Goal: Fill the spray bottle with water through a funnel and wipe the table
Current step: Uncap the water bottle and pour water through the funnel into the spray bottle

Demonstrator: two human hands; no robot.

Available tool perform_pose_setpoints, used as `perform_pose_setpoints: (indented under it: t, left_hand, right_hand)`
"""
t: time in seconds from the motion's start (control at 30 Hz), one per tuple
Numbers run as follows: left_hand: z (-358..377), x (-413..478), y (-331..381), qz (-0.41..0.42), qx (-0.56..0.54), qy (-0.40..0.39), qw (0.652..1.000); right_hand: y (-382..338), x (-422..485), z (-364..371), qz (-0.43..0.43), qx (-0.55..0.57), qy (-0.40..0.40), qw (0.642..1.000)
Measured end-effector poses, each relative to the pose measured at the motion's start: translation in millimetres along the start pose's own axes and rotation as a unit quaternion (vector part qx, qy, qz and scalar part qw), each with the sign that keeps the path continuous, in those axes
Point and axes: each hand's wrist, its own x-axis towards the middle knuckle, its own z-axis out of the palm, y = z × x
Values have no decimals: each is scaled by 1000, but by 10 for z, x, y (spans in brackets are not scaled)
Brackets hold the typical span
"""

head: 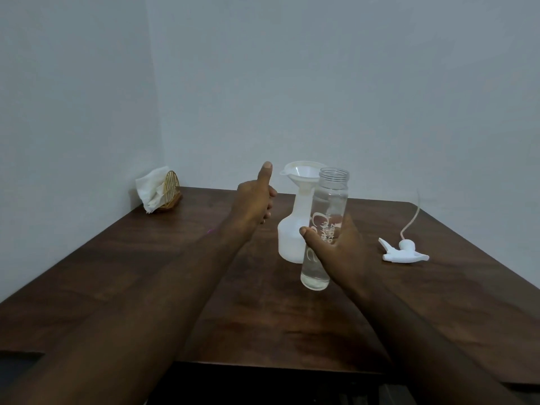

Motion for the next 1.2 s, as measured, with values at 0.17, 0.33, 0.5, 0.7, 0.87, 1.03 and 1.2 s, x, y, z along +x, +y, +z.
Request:
perform_pose_setpoints:
  t: [0.17, 0.33, 0.5, 0.7, 0.87, 1.03, 1.2]
  left_hand:
    - [81, 2, 181, -25, -47, -28, 998]
    - [142, -13, 212, -9, -78, -42, 996]
    - [126, 44, 289, -37, -112, -71, 990]
    - [86, 173, 303, -52, -112, -84, 989]
    - [119, 246, 282, -67, -127, -81, 986]
    - [144, 306, 318, -65, -125, -81, 987]
    - [150, 331, 313, -56, -121, -80, 988]
  right_hand:
    - [23, 35, -7, -18, 7, 3, 1000]
    - [35, 125, -66, -18, 2, 17, 1000]
    - [71, 247, -235, -14, -41, 7, 999]
    - [58, 421, -544, -19, -80, 10, 997]
    - [-20, 584, -772, -35, -136, -15, 990]
    - [-113, 779, -847, -42, -217, -63, 973]
    - [-164, 853, -850, -79, -287, -82, 951]
